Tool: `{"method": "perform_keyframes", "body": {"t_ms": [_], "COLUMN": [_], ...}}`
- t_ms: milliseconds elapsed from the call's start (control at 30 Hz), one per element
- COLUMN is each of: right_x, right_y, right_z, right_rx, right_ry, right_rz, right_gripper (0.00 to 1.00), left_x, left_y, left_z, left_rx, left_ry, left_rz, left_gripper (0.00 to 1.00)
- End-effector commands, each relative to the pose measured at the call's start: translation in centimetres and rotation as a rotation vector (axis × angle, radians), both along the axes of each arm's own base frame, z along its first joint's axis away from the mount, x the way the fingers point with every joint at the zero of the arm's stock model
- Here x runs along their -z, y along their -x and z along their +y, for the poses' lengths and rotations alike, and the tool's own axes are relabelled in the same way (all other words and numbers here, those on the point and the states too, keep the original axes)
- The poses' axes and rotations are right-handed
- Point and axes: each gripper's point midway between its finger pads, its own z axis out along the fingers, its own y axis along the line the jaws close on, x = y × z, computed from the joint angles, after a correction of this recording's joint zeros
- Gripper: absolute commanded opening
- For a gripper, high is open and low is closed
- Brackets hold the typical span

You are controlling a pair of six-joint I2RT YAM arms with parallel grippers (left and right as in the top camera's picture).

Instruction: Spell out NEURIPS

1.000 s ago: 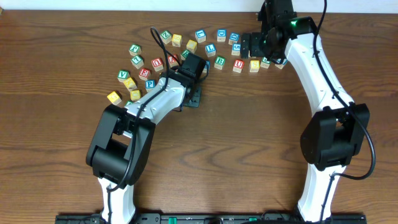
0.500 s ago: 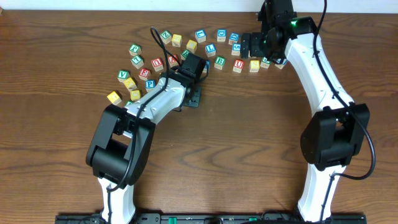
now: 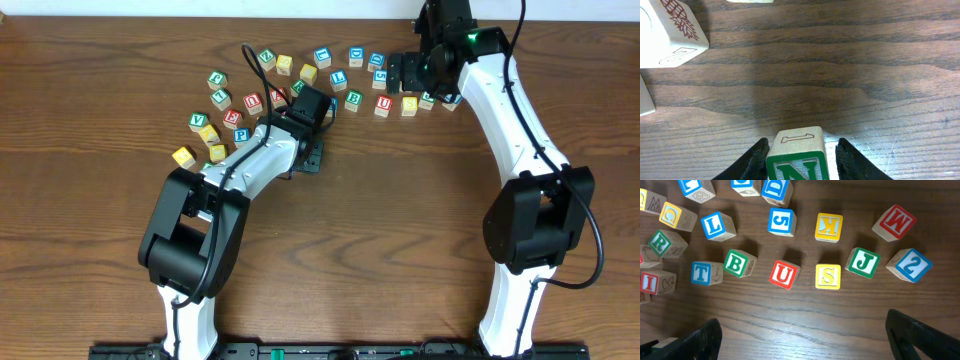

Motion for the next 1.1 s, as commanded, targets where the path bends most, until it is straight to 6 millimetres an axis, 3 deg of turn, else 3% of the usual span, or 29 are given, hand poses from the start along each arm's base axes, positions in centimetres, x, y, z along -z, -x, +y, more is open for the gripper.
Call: {"method": "perform_keyframes", "body": {"t_ms": [0,67,467,533,1033,1067], "right_x": [-0.59,-0.59,-0.59,-0.59,-0.59,-0.6], "right_y": [-0.17,-0.17,-0.17,-0.17,-0.16,-0.17], "right_z": [0.63,0.63,0.63,0.63,0.66,0.65], "right_rx": [-0.006,-0.006,-0.006,-0.006,-0.007,-0.007], "right_ry": [-0.001,-0.001,-0.001,-0.001,-0.001,-0.001], "right_rz": [-0.016,-0.016,-0.016,-0.016,-0.016,-0.016], "right_gripper": [0.99,0.99,0.99,0.99,0.99,0.99], "left_x": [0.32,0.3,0.29,0.29,0.25,0.24], "left_y": [0.37,0.33,0.29,0.3,0.22,0.19], "left_z": [0.59,0.57,0.56,0.56,0.5,0.48], "left_rx": [0.003,0.007,0.023,0.012,-0.009,-0.009], "left_ry": [-0.021,-0.021,-0.026,-0.022,-0.013,-0.012], "left_rz": [0.008,0.006,0.004,0.005,0.001,0.0], "left_gripper": [0.34,0.31,0.32,0.37,0.4,0.47]}}
